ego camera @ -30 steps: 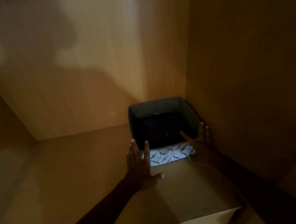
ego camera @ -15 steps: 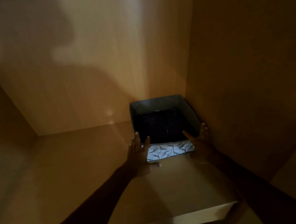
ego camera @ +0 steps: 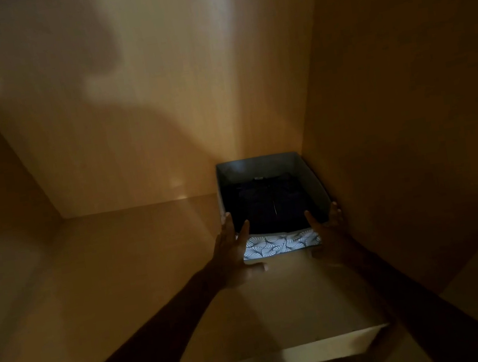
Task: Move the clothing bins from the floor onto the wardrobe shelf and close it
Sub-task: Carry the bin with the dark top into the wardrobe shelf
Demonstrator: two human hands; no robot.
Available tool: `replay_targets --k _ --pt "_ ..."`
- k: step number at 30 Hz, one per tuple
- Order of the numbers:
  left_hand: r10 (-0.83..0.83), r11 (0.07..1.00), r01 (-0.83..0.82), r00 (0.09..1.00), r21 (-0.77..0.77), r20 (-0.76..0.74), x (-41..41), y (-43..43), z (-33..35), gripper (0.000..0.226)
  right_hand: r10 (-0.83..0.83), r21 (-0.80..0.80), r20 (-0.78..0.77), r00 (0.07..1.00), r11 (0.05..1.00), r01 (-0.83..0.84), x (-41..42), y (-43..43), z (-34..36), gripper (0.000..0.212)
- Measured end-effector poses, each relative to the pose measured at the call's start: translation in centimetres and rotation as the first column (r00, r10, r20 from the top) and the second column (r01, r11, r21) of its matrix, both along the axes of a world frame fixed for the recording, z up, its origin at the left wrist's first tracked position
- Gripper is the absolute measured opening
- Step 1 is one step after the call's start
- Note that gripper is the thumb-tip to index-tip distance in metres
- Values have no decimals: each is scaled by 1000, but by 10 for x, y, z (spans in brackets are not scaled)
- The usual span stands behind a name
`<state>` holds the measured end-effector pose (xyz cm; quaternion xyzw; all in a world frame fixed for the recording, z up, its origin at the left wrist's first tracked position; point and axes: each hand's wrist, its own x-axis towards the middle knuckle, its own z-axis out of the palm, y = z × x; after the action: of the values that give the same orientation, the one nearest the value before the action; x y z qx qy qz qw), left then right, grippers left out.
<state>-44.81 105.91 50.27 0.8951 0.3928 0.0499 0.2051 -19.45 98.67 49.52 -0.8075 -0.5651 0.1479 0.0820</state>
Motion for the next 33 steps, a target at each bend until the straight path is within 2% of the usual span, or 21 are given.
replay_targets --k 7,13,15,17,19,21,24,27,29,30,33 --pt "2 999 -3 1000 37 31 3 7 -5 117 -14 1 18 1000 1000 14 3 14 5 108" --pt "43 998 -46 996 41 75 1 4 -17 118 21 62 -10 1000 998 -20 8 7 -7 105" --pt "49 999 -49 988 -1 145 -4 -1 -22 115 36 81 -38 999 996 -33 8 1 -9 102" --pt "65 996 -44 958 -80 279 -13 -13 -26 107 65 88 -56 996 994 -60 3 -6 -8 100" --pt "104 987 -41 901 -156 421 -23 -31 -28 96 84 114 -74 994 991 -76 -10 -17 -6 102" --pt "174 975 -73 839 -210 515 -34 -51 -34 85 101 177 -133 986 981 -76 -29 -30 -6 95" --pt "371 909 -148 715 -390 593 -53 -78 -44 76 115 298 -354 928 955 -5 -64 -49 -16 74" --pt "588 785 -180 518 -593 621 -81 -102 -54 63 128 334 -547 828 940 75 -103 -70 -24 63" --pt "674 728 -207 390 -653 628 -104 -119 -58 58 174 332 -615 769 942 53 -128 -83 -28 59" --pt "699 710 -237 347 -663 625 -119 -131 -61 55 205 327 -638 742 945 20 -144 -90 -30 58" --pt "733 679 -365 293 -638 614 -158 -166 -67 42 304 335 -689 658 938 -83 -181 -107 -39 56"
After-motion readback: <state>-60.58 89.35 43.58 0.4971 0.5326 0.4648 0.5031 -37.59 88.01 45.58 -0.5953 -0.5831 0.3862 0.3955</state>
